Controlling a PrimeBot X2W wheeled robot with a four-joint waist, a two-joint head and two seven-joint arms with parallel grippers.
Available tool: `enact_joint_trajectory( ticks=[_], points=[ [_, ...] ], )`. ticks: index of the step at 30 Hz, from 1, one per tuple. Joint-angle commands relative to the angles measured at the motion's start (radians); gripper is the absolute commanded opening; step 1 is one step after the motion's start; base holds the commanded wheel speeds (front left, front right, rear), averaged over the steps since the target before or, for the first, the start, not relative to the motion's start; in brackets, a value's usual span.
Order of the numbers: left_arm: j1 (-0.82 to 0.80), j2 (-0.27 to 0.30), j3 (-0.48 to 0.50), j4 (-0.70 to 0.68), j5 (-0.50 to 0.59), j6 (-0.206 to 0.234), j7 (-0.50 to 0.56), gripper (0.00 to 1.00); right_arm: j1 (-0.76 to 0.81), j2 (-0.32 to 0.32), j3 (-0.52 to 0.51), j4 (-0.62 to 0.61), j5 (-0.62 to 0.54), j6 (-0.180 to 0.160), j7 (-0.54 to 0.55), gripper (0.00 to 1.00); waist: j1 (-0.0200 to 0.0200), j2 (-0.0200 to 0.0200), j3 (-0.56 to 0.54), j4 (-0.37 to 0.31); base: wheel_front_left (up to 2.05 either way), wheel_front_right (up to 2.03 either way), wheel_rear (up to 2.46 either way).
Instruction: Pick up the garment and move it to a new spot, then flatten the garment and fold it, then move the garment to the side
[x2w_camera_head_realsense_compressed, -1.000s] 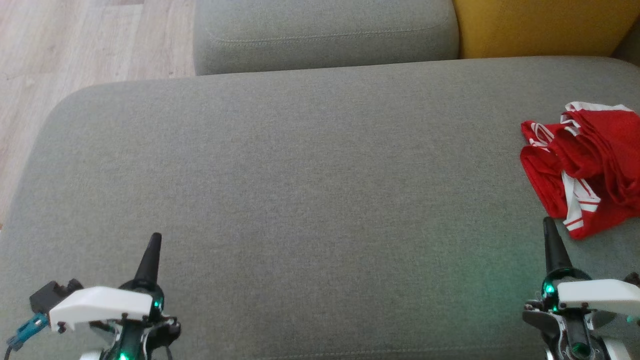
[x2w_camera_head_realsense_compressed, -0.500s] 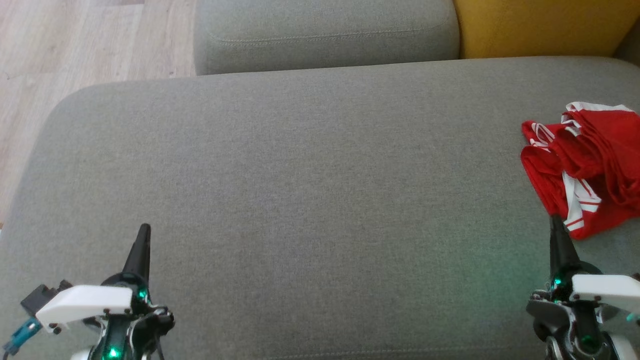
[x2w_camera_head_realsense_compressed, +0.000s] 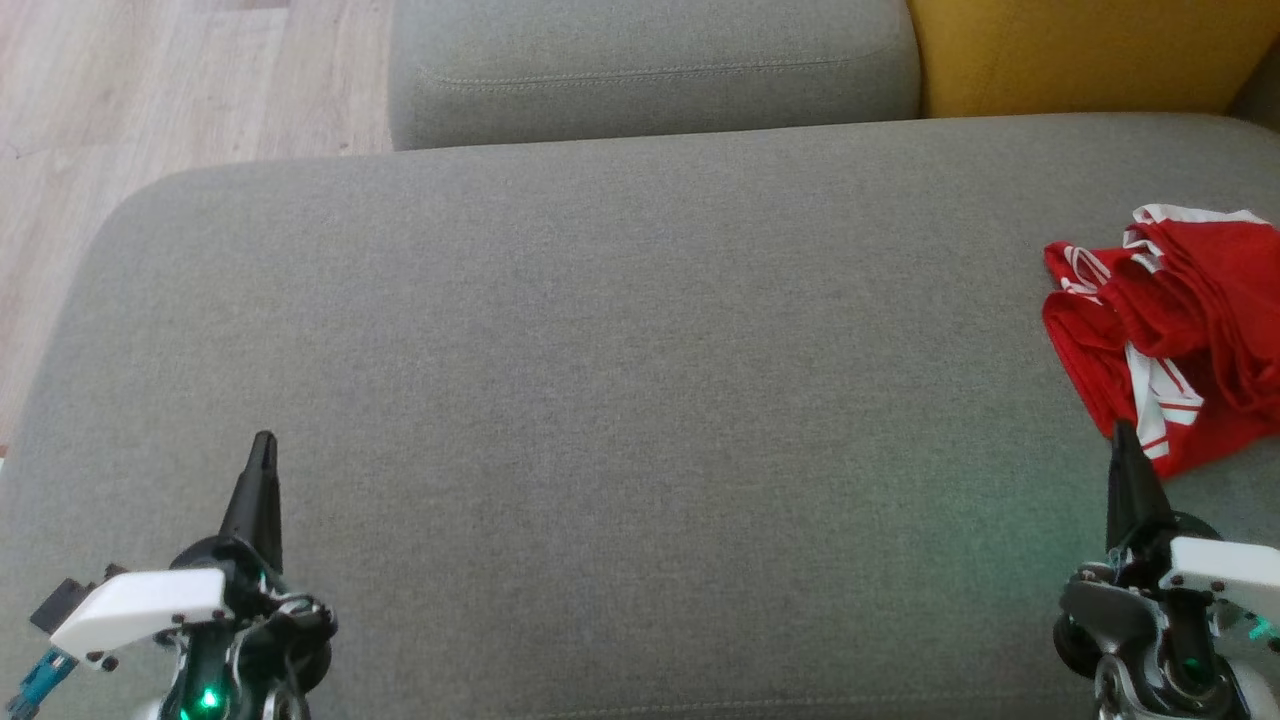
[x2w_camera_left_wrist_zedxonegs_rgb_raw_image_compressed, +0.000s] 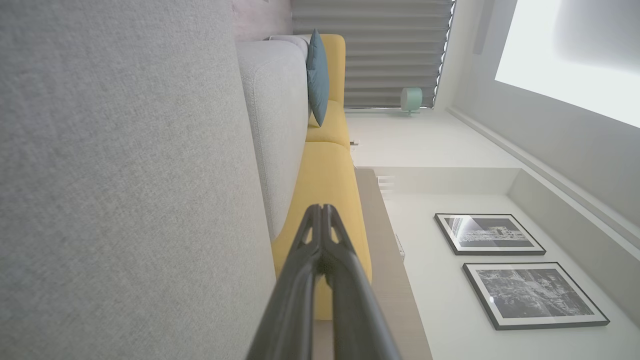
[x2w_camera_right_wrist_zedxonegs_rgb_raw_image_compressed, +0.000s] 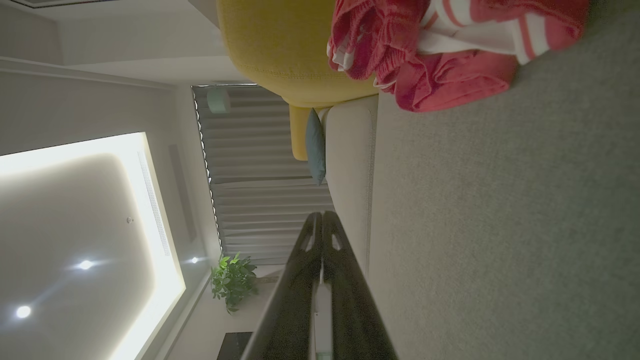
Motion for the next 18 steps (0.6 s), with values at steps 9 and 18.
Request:
enact_joint_trajectory(
  ticks=[9, 18],
  points=[
    [-0.052, 0.008, 0.038, -0.026, -0.002, -0.007, 0.01, 0.0, -0.051, -0.014, 0.015, -0.032, 0.004, 0.003, 0.012, 0.0, 0.0, 0.0, 0.0, 0.0, 0.0, 0.0, 0.0],
    [-0.053, 0.006, 0.042, -0.025, 0.001, -0.007, 0.012, 0.0, -0.052, -0.011, 0.011, -0.032, 0.0, 0.003, 0.015, 0.0, 0.0, 0.0, 0.0, 0.0, 0.0, 0.0, 0.0]
  ],
)
